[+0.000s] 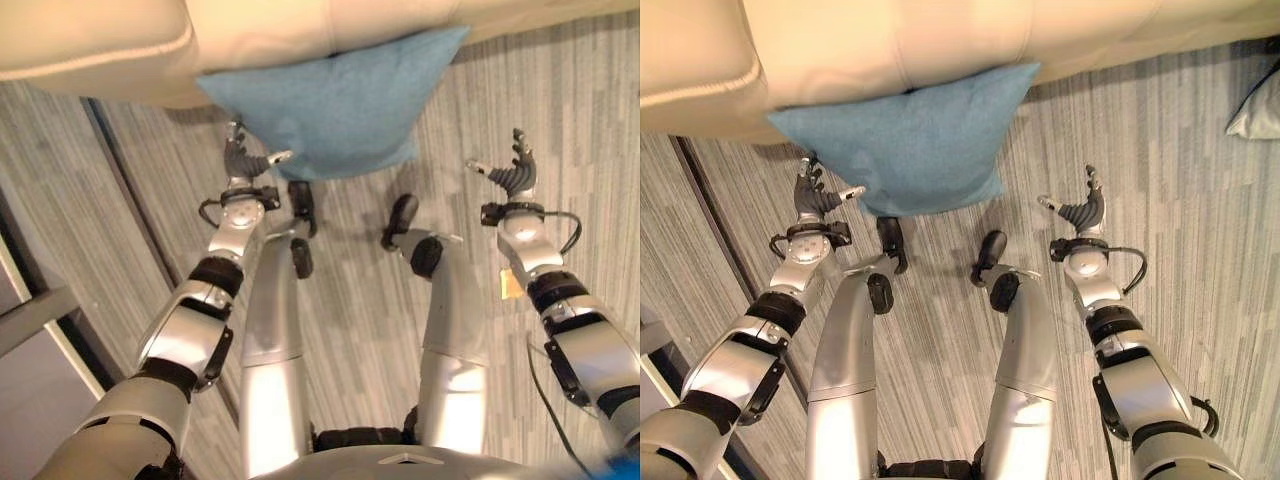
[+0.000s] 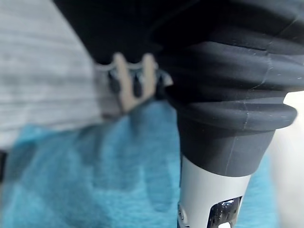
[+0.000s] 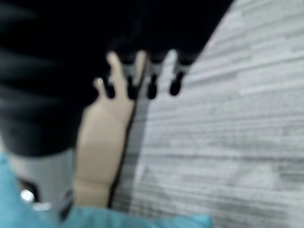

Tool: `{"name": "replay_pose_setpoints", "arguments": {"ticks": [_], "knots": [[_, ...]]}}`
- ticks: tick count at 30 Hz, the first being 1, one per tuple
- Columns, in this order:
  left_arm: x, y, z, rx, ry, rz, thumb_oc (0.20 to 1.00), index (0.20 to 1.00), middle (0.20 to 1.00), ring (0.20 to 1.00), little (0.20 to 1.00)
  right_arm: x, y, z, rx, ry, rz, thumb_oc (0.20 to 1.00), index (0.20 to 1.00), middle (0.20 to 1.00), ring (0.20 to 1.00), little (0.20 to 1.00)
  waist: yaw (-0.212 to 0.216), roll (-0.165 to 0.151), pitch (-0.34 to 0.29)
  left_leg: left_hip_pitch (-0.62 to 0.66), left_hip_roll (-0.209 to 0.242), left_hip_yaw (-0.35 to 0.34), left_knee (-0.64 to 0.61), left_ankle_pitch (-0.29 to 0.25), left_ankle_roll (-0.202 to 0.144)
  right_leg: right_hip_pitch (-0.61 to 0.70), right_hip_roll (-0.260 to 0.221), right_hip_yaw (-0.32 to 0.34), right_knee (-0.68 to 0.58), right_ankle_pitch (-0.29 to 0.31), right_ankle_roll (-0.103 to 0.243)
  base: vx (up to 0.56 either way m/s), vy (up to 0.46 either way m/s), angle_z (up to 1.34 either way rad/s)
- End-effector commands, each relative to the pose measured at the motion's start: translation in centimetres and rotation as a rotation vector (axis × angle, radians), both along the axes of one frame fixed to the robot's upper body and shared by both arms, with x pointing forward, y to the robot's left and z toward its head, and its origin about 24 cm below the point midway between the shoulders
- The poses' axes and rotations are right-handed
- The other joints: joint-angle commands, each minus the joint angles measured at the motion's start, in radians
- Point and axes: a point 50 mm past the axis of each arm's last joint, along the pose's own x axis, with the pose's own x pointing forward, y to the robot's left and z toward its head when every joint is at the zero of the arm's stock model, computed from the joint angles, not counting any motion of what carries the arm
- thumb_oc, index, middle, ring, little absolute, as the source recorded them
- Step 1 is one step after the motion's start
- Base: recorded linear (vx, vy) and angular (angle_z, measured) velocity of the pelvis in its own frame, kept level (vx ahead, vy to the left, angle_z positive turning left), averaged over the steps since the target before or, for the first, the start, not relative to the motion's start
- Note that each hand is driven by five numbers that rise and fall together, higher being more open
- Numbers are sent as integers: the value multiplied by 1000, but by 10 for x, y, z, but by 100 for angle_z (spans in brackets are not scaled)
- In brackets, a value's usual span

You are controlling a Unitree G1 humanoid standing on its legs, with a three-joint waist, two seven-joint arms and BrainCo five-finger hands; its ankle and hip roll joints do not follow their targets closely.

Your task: Pick up all the scattered cushions and arrange them neatly on the sofa.

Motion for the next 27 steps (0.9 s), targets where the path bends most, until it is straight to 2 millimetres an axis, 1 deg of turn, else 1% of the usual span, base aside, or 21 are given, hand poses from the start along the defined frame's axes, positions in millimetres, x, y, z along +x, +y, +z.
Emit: {"name": "replay_pose_setpoints", "arguments": {"ticks": [1,3,4,5,6,8,10,11,13,14,15,16,17,18,19,20,22,23,24,26,27], "knots": [[-9,12,-14,-35,9,42,1000,1000,1000,1000,1000,-10,-6,-5,-31,-24,24,1000,1000,1000,1000,1000,-7,8,-95,-13,-23,-8,0,-40,-33,-26,-15,69,-98,89,125,47,3,-6],[-8,12,-8,-36,-11,37,1000,1000,1000,1000,1000,-8,-7,1,-34,-40,25,1000,1000,1000,1000,1000,-7,9,-94,-33,-24,-9,11,-43,-32,-47,-17,74,-86,83,123,45,-2,-4],[-5,12,2,-32,-34,41,1000,1000,1000,1000,1000,-5,-4,13,-46,-73,38,1000,1000,1000,1000,1000,-7,8,-90,-65,-25,-16,31,-47,-28,-83,-21,81,-62,75,121,42,2,1],[-5,12,2,-32,-34,42,1000,1000,1000,1000,1000,-5,-4,13,-46,-73,38,1000,1000,1000,1000,1000,-7,8,-90,-67,-25,-16,32,-47,-28,-85,-21,82,-61,75,121,58,21,2],[-2,11,13,-26,-63,37,1000,1000,1000,1000,1000,-1,-1,26,-59,-101,48,1000,1000,1000,1000,1000,-6,8,-85,-93,-22,-17,46,-51,-25,-113,-24,90,-47,72,120,45,22,1],[0,8,25,-28,-97,22,1000,1000,1000,1000,1000,3,4,40,-79,-134,68,1000,1000,1000,1000,1000,-6,8,-81,-117,-22,-16,61,-56,-20,-142,-22,97,-33,72,120,45,24,0],[1,8,26,-29,-99,22,1000,1000,1000,1000,1000,3,4,40,-80,-136,68,1000,1000,1000,1000,1000,-6,7,-82,-121,-22,-16,64,-57,-20,-147,-22,99,-30,71,120,0,0,0],[4,1,38,-38,-131,-2,1000,1000,1000,1000,1000,7,11,56,-98,-172,94,1000,1000,1000,1000,1000,-7,9,-76,-144,-23,-19,81,-63,-15,-172,-23,109,-15,68,120,43,33,-3],[7,-10,57,-40,-185,-41,1000,1000,1000,1000,1000,12,24,76,-106,-222,137,1000,1000,1000,1000,1000,-7,12,-68,-172,-25,-18,100,-69,-9,-206,-21,121,5,65,117,61,38,-2],[8,-15,63,-46,-201,-56,1000,1000,1000,1000,1000,14,30,82,-113,-236,149,1000,1000,1000,1000,1000,-7,12,-65,-179,-25,-17,103,-70,-8,-219,-21,125,12,64,118,38,22,-2],[8,-15,63,-46,-201,-56,1000,1000,1000,1000,1000,14,30,83,-113,-236,149,1000,1000,1000,1000,1000,-7,12,-65,-180,-25,-17,103,-70,-8,-220,-21,126,12,64,118,32,28,-3],[9,-26,73,-35,-229,-90,1000,1000,1000,1000,1000,16,44,94,-117,-270,196,1000,1000,1000,1000,1000,-7,15,-60,-190,-25,-16,108,-73,-6,-236,-19,132,20,61,116,22,14,-4],[9,-26,73,-35,-230,-89,1000,1000,1000,1000,1000,16,44,95,-118,-271,196,1000,1000,1000,1000,1000,-7,14,-60,-192,-24,-15,109,-73,-6,-239,-19,134,22,61,116,37,17,-2],[9,-34,79,-33,-248,-109,1000,1000,1000,1000,1000,17,53,103,-132,-291,220,1000,1000,1000,1000,1000,-7,14,-58,-199,-26,-14,114,-74,-5,-247,-19,137,27,62,117,39,5,-1],[9,-51,85,-36,-269,-155,1000,1000,1000,1000,1000,18,67,109,-146,-304,253,1000,1000,1000,1000,1000,-4,18,-54,-206,-29,-17,125,-75,-2,-252,-21,138,32,59,114,38,5,-1],[9,-51,85,-36,-271,-154,1000,1000,1000,1000,1000,18,67,110,-147,-305,253,1000,1000,1000,1000,1000,-4,19,-53,-207,-29,-18,126,-75,-2,-252,-21,138,33,59,114,0,0,0],[8,-74,92,-48,-288,-206,1000,1000,1000,1000,1000,21,89,122,-172,-329,296,1000,1000,1000,1000,1000,1,27,-41,-211,-33,-24,133,-74,0,-253,-21,136,37,58,113,0,0,0],[8,-74,93,-48,-290,-206,1000,1000,1000,1000,1000,21,90,123,-173,-331,296,1000,1000,1000,1000,1000,1,28,-39,-211,-32,-25,134,-75,0,-253,-20,136,37,58,113,0,0,0],[8,-85,94,-56,-291,-228,1000,1000,1000,1000,1000,22,98,126,-177,-333,311,1000,1000,1000,1000,1000,4,30,-37,-211,-32,-26,132,-74,0,-253,-19,136,35,60,113,0,0,0],[6,-105,105,-90,-322,-269,1000,1000,1000,1000,1000,22,120,135,-174,-351,352,1000,1000,1000,1000,1000,11,38,-30,-215,-33,-27,134,-71,1,-253,-18,134,31,64,114,0,0,0],[6,-105,105,-90,-323,-269,1000,1000,1000,1000,1000,22,120,136,-174,-352,351,1000,1000,1000,1000,1000,11,39,-29,-216,-33,-27,134,-70,1,-253,-17,133,31,65,114,0,0,0]]}}
